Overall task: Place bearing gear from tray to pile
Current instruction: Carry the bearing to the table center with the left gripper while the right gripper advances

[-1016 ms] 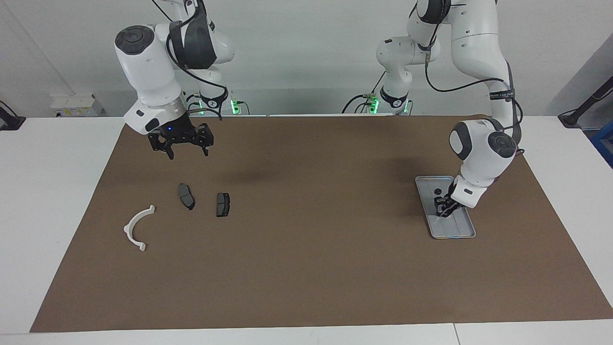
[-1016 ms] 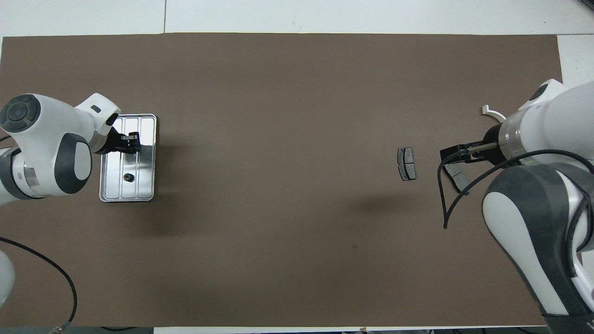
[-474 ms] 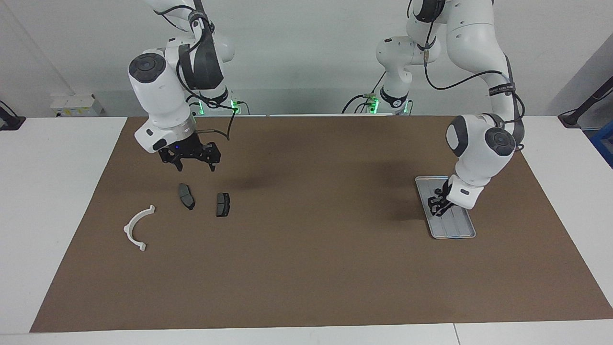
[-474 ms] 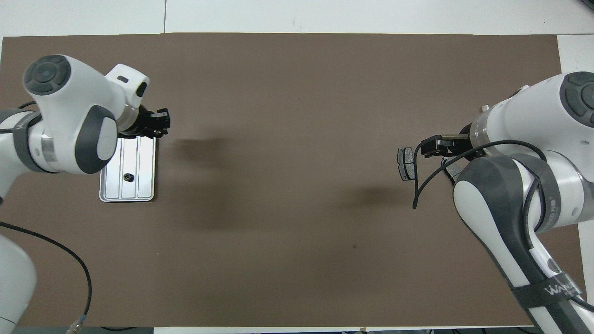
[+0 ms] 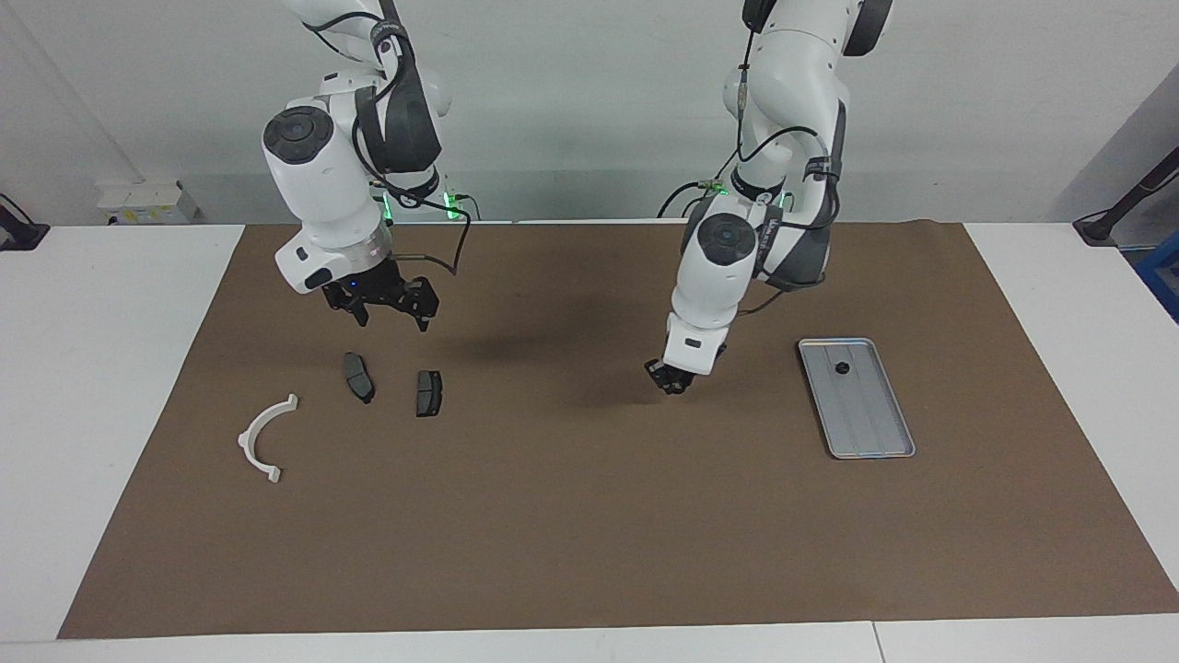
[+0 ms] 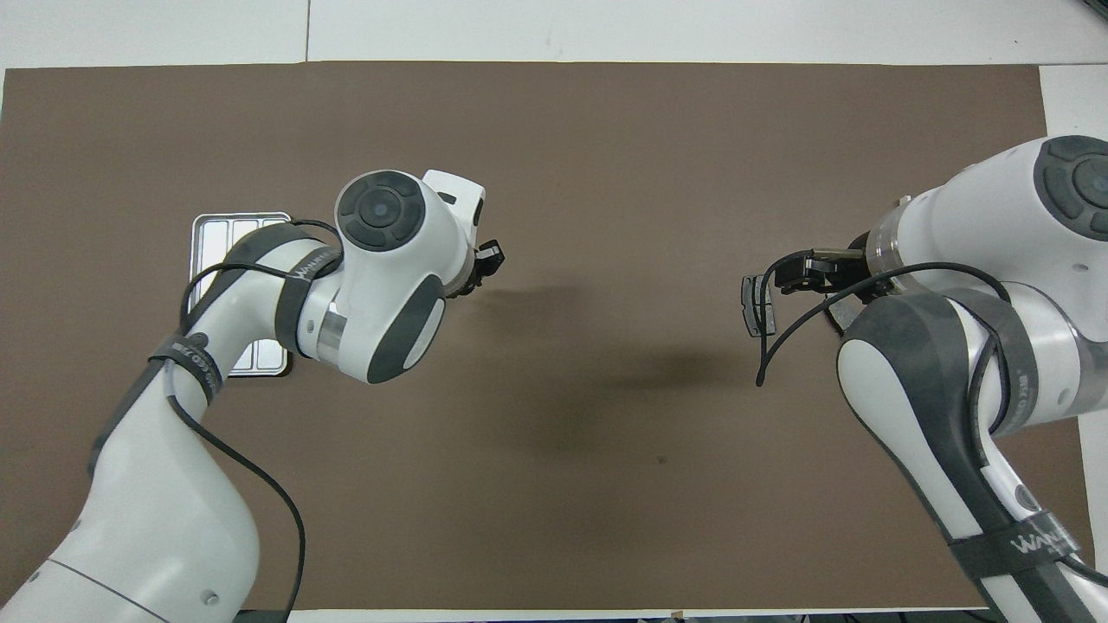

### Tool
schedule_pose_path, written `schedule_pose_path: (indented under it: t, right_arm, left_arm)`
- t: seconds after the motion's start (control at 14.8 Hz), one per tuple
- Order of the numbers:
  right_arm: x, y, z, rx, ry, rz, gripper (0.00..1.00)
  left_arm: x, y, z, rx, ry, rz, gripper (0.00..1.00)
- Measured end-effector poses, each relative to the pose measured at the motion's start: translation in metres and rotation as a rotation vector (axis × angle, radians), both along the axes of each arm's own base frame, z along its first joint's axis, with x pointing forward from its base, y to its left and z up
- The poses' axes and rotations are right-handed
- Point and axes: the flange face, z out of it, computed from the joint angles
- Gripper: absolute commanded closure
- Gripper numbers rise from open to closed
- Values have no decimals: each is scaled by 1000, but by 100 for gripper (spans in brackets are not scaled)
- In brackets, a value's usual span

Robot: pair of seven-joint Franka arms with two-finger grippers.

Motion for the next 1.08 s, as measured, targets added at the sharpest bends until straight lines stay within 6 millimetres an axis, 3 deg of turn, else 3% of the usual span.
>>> schedule_pose_path:
  t: [0.2,0.54,0.61,0.68,0.75,0.95,1.08]
  right_arm:
    - [0,0,0,0,0,1,0]
    - [0,0,0,0,0,1,0]
    - [0,0,0,0,0,1,0]
    - [0,0,0,0,0,1,0]
    - [0,0,0,0,0,1,0]
    - [0,0,0,0,0,1,0]
    - [0,0,0,0,0,1,0]
  left_arm:
    - [-5,-10,-26,-2,1,3,85]
    - [-9,-7,-38,1,4,4,76]
    - [-11,-8,-40,0,3,3,67]
    - [-12,-8,-42,-1,2,4,22]
    - [-13,-9,-43,-1,2,3,0]
    - [-14,-11,-40,0,3,2,0]
    - [-11,-4,-28,4,-2,9,0]
